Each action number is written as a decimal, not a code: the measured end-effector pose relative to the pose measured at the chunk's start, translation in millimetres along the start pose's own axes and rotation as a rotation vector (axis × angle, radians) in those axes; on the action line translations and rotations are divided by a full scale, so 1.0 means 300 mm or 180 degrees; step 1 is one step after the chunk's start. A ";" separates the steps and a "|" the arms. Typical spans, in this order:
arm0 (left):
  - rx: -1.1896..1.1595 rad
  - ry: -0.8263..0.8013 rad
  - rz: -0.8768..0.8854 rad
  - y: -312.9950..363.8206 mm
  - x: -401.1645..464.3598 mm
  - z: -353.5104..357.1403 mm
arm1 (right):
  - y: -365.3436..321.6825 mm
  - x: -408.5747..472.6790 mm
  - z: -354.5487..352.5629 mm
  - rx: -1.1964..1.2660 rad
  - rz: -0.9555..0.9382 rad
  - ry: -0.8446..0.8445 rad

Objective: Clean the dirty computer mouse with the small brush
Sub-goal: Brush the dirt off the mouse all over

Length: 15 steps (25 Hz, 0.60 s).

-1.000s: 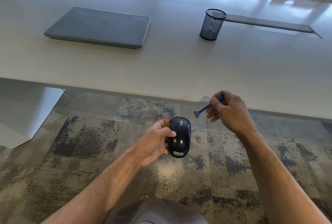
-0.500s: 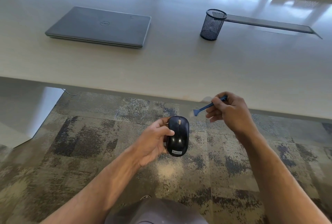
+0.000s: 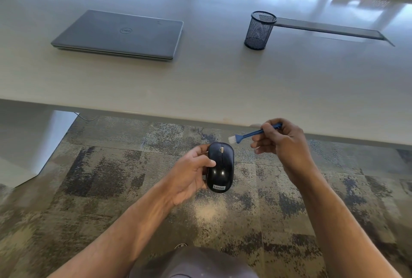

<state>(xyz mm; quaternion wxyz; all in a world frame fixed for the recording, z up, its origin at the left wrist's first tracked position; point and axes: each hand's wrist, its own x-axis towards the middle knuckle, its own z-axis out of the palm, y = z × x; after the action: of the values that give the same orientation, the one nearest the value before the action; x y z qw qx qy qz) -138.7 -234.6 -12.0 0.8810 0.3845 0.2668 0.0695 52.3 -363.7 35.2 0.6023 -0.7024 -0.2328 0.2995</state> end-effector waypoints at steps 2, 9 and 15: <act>-0.0029 -0.0028 0.0009 0.000 0.002 0.006 | 0.013 -0.008 0.006 0.0135 0.0076 -0.0091; 0.0016 -0.0016 0.0041 -0.002 0.004 0.006 | 0.039 -0.014 -0.013 0.0127 0.0047 0.0330; -0.0030 -0.0078 0.0090 -0.007 0.007 0.013 | 0.046 -0.022 0.053 0.0361 0.0103 0.0355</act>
<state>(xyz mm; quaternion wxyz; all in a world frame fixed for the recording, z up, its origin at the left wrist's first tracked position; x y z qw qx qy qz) -135.0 -237.9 -12.1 0.8850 0.3848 0.2501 0.0785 36.1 -359.1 21.0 0.6482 -0.6864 -0.1702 0.2824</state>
